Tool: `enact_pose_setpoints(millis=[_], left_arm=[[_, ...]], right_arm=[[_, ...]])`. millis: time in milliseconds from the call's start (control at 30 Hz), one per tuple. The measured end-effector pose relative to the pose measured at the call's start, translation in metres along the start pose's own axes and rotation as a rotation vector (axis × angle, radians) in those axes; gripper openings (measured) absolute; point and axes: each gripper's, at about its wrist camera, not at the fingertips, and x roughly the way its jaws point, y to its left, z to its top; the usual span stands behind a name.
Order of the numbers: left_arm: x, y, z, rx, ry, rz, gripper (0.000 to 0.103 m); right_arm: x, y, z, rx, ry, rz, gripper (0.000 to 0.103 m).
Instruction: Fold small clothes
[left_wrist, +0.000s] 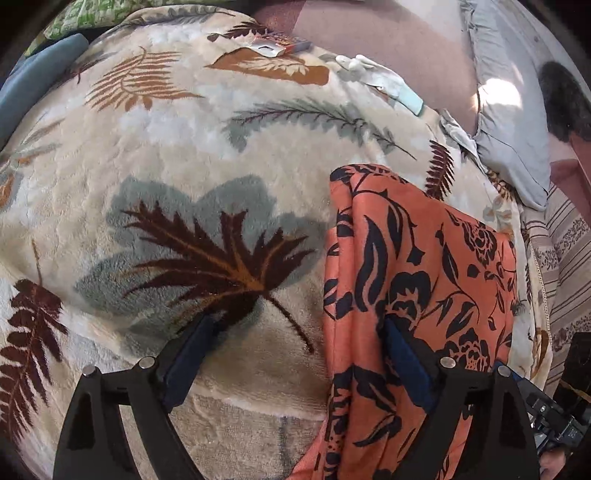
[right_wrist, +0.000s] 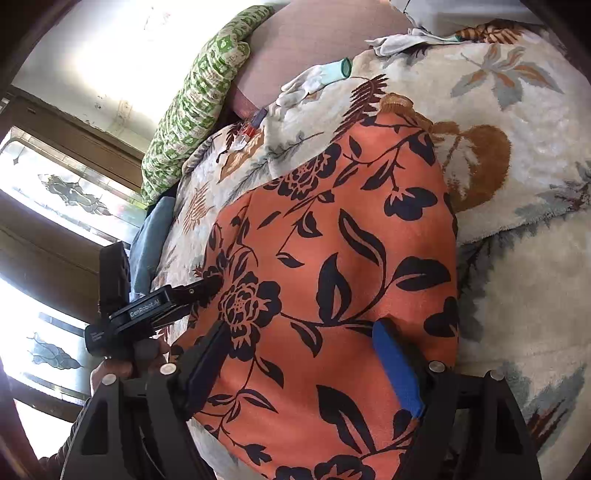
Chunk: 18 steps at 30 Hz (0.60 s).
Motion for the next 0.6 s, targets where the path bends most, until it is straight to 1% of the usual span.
enact_pose_setpoints(millis=[33, 100, 133, 267, 333, 400, 500, 600], left_arm=[[-0.006, 0.0, 0.0, -0.007, -0.008, -0.027, 0.089], [-0.021, 0.0, -0.001, -0.018, -0.038, -0.094, 0.089], [-0.029, -0.002, -0.003, -0.014, -0.06, -0.106, 0.089], [-0.065, -0.019, -0.014, 0.043, -0.142, -0.079, 0.089], [-0.077, -0.029, -0.023, 0.085, -0.177, -0.036, 0.089], [-0.084, -0.036, -0.032, 0.121, -0.2, -0.016, 0.089], [-0.081, -0.041, -0.04, 0.165, -0.176, 0.002, 0.089], [-0.075, -0.041, -0.047, 0.167, -0.151, -0.003, 0.089]], right_arm=[[0.0, 0.0, 0.0, -0.002, 0.001, -0.001, 0.082], [0.002, -0.001, 0.0, -0.003, 0.003, 0.002, 0.083], [0.002, 0.0, 0.001, -0.002, 0.001, 0.003, 0.083], [-0.004, 0.003, 0.002, 0.007, -0.007, 0.001, 0.082], [-0.01, 0.011, 0.002, 0.006, -0.021, -0.006, 0.083], [-0.02, 0.018, -0.001, 0.001, -0.035, -0.01, 0.083], [-0.034, 0.021, -0.007, -0.018, -0.052, -0.01, 0.083], [-0.05, -0.004, -0.006, 0.081, -0.087, 0.007, 0.083]])
